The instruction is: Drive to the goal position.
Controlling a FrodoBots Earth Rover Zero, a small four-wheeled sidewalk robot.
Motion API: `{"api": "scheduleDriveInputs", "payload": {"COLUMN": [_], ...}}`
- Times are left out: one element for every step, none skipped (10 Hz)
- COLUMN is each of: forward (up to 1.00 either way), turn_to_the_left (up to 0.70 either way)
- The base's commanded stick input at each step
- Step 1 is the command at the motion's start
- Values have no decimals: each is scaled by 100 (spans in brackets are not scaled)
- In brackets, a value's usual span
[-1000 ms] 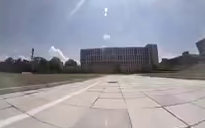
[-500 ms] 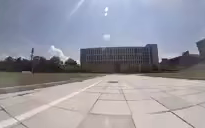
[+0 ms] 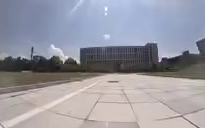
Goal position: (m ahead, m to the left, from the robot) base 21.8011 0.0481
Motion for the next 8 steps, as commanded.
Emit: {"api": "scheduleDriveInputs", "payload": {"forward": [50,50,50,50,50,50,50,50], "turn_to_the_left": [-49,-36,1,1,1,1,1,1]}}
